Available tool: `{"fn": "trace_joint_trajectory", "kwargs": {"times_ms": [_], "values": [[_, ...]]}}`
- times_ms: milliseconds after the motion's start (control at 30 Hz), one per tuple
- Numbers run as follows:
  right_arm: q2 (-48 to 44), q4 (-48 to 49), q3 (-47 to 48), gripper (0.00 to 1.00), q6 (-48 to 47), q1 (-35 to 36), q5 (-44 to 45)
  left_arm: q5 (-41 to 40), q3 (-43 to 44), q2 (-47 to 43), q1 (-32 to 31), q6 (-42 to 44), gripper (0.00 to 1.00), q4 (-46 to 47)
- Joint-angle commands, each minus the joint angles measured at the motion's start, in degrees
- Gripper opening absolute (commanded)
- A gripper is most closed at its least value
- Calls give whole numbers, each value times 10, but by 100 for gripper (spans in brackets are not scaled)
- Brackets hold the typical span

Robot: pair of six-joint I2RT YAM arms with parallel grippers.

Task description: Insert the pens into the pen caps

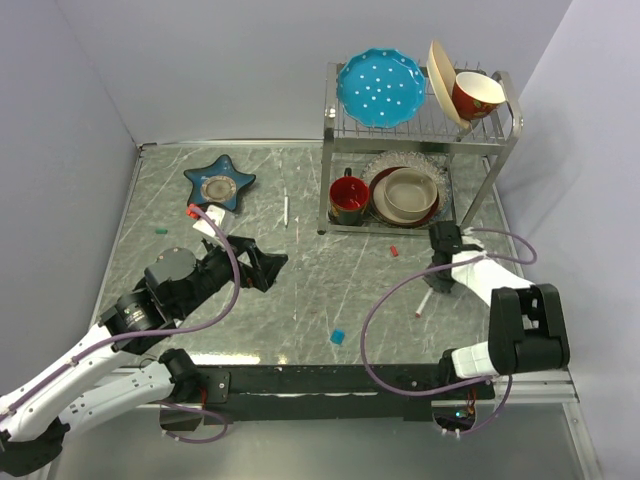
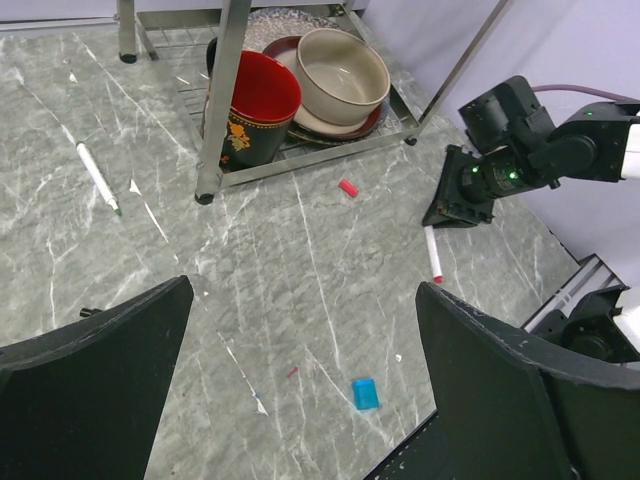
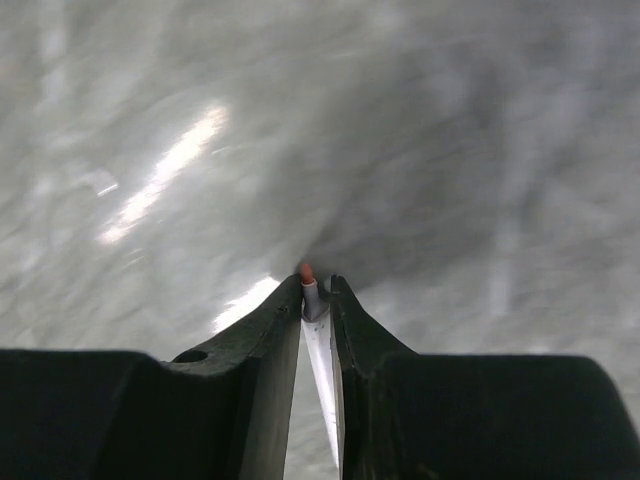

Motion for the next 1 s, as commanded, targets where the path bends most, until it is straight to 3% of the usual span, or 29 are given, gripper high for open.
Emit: {"fn": "trace_joint_trajectory", "kwargs": {"times_ms": [0,100,200,233,300,967], "values": [[44,49,30,25,69,62,-70,-15,11,-1,-2,11,99,18],[56,57,38,25,80,93,-75,-17,10,1,-2,15,100,17],[59,65,39,36,93,117,-78,-20,10,2,-2,16,99,17],[59,58,40,44,98,122,-76,-22,10,2,-2,15,100,18],[57,48,42,47,102,133,-73,-22,8,3,-1,15,99,18],[75,-55,55,48,91,187,-2,-38,8,12,-1,20,99,16]]}}
